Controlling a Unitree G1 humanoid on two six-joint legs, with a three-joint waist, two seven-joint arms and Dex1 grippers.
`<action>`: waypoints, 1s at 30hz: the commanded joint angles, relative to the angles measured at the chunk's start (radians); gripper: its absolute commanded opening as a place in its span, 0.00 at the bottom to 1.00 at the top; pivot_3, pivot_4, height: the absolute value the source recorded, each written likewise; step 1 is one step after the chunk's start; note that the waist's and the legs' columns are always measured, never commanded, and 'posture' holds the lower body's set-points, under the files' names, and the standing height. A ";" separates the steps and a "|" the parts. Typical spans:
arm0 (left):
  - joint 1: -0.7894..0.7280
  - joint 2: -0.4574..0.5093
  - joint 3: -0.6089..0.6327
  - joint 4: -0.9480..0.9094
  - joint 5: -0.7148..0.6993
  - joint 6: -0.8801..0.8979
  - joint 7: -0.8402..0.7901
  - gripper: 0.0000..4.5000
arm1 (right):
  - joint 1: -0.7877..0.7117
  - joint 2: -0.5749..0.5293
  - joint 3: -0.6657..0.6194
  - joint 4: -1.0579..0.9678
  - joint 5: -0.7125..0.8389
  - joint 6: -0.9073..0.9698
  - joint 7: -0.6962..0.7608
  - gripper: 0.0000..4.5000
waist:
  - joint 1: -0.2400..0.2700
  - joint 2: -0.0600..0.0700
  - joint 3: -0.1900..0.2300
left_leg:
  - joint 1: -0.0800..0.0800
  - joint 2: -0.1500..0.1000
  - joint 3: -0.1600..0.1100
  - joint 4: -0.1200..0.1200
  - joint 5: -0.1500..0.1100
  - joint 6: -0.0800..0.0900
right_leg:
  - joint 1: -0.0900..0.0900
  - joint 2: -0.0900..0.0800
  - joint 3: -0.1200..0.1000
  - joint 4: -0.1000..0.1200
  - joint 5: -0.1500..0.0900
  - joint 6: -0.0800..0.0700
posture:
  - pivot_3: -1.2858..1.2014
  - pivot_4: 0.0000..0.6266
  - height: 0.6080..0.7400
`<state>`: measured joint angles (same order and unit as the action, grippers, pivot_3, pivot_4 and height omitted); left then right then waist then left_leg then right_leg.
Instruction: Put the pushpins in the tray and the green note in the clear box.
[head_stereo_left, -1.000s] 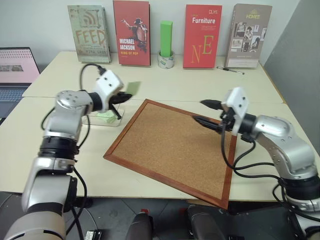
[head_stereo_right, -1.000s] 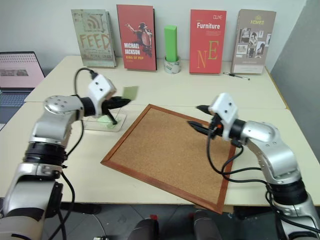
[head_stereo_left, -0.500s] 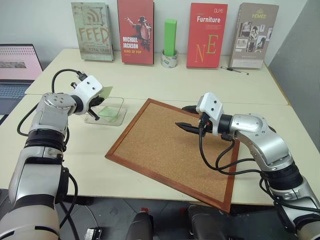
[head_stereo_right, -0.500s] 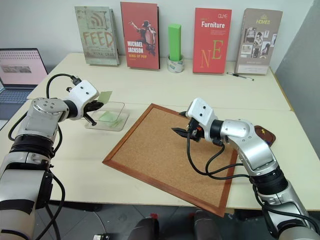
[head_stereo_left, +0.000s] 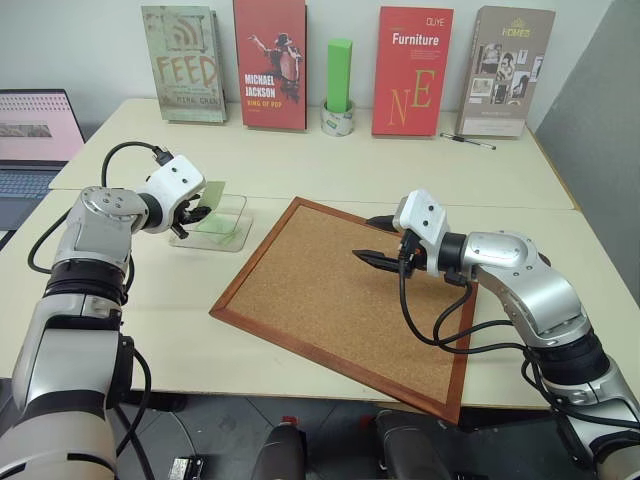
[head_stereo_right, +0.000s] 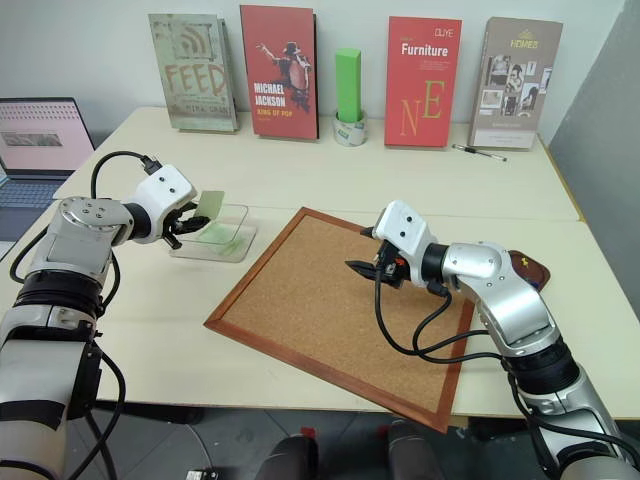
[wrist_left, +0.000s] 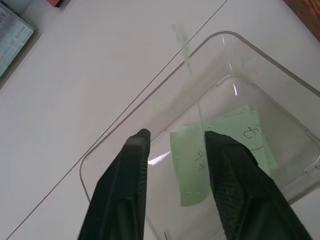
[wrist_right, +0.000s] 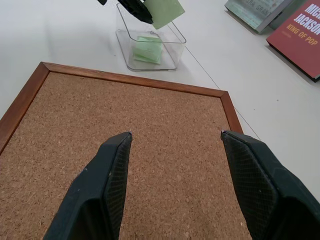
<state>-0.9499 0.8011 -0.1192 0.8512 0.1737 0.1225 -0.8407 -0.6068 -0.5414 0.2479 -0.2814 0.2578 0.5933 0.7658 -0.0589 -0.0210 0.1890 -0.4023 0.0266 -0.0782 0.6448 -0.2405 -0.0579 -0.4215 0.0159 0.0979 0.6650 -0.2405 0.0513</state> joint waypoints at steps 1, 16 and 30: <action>-0.015 0.027 0.018 -0.029 -0.003 -0.004 -0.007 0.59 | -0.012 -0.002 -0.035 -0.038 0.012 -0.001 0.006 0.67 | 0.000 0.000 0.000 | 0.000 0.000 0.000 0.000 0.000 0.000 | 0.000 0.000 0.000 0.000 0.000 0.000 | 0.52 0.24 1.00; 0.001 0.032 0.020 -0.067 -0.021 -0.013 -0.094 0.99 | -0.048 0.026 -0.060 -0.002 0.012 -0.010 -0.012 0.67 | 0.000 0.000 0.000 | 0.000 0.000 0.000 0.000 0.000 0.000 | 0.000 0.000 0.000 0.000 0.000 0.000 | 0.52 0.24 1.00; -0.049 0.077 0.033 -0.031 -0.035 -0.007 -0.147 0.99 | -0.076 0.055 -0.107 0.022 0.022 -0.008 -0.033 0.67 | -0.001 0.000 0.000 | 0.000 0.000 0.000 0.000 0.000 0.000 | 0.000 0.000 0.000 0.001 0.000 0.000 | 0.52 0.24 1.00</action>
<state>-0.9646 0.8557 -0.1121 0.8278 0.1471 0.1254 -0.9915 -0.6538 -0.4927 0.1745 -0.2379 0.2667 0.5963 0.7383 -0.0600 -0.0210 0.1890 -0.4021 0.0268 -0.0781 0.6449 -0.2405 -0.0579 -0.4215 0.0160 0.0978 0.6656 -0.2404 0.0513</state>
